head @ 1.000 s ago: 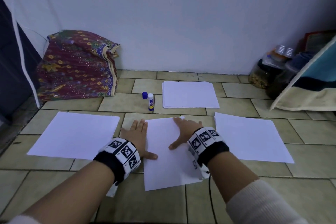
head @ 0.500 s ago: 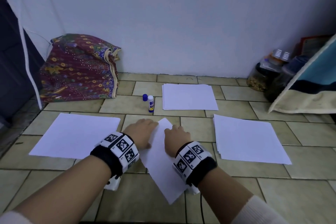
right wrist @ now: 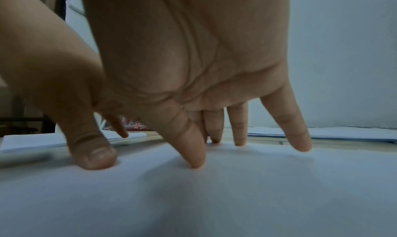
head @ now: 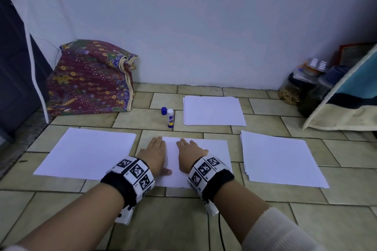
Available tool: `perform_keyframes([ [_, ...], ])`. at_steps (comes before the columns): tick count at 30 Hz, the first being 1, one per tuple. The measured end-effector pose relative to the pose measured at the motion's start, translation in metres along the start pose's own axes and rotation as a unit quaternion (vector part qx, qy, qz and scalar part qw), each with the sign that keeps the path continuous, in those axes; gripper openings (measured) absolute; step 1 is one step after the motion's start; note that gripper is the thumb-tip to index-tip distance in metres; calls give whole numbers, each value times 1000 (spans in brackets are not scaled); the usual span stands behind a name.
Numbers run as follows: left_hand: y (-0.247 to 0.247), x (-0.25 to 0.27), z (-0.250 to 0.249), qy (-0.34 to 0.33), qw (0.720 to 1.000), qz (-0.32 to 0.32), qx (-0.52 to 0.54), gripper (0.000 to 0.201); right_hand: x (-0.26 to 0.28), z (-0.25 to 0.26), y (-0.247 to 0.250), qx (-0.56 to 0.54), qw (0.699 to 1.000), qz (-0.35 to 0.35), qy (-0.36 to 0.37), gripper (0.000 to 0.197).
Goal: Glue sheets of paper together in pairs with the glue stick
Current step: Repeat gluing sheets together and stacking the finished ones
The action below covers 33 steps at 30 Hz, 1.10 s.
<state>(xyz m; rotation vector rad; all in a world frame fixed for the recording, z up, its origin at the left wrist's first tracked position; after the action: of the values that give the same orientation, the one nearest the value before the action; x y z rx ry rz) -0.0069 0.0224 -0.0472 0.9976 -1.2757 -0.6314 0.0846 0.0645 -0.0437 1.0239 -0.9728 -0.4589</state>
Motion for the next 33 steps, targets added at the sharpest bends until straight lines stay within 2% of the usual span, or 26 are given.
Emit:
perform_keyframes([
  [3, -10, -5, 7, 3, 999, 38, -7, 103, -6, 5, -1, 11, 1000, 13, -4, 75],
  [6, -9, -7, 8, 11, 997, 22, -75, 105, -8, 26, -9, 27, 995, 45, 86, 85],
  [9, -8, -9, 8, 21, 993, 21, -112, 105, -8, 23, -8, 38, 992, 52, 112, 80],
  [14, -5, -9, 6, 28, 992, 35, -119, 104, 3, -35, 4, -37, 998, 41, 41, 68],
  [18, -7, -8, 8, 23, 993, 46, -108, 104, 13, -90, 6, -56, 998, 7, -35, 58],
  [20, -7, -7, 7, 18, 992, 48, -112, 105, 14, -109, 6, -76, 995, -15, -63, 66],
  [22, 0, -5, 3, 12, 992, 33, -119, 107, 14, -114, 6, -81, 995, -27, -60, 81],
  [24, 14, -6, -1, 9, 994, -25, -109, 93, 15, -111, 7, -62, 997, -32, -45, 97],
  [26, 28, -6, -3, 10, 993, -77, -86, 74, 16, -105, 10, -30, 998, -43, -33, 101],
  [28, 30, -6, -11, -21, 994, -102, -42, 67, 18, -100, 14, 13, 998, -51, -36, 95],
  [29, 28, -6, -20, -61, 992, -105, -18, 69, 21, -98, 17, 44, 996, -54, -47, 90],
  [31, 19, -2, -39, -138, 987, -75, -27, 68, 26, -92, 24, 100, 990, -59, -76, 75],
  [33, 10, 3, -48, -153, 985, -38, -67, 54, 28, -83, 23, 103, 988, -58, -96, 54],
])
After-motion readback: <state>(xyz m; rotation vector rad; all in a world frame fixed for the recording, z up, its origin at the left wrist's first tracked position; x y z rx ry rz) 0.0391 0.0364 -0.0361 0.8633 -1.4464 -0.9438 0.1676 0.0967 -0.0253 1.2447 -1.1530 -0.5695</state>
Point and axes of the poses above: each hand's wrist, its own x-axis away from the middle knuckle, its own y-axis out of the back of the hand, z = x × y, the point moved 7 cm from there along -x, towards the middle knuckle, and after that the axes turned 4 degrees about y, right-handed, at the moved point
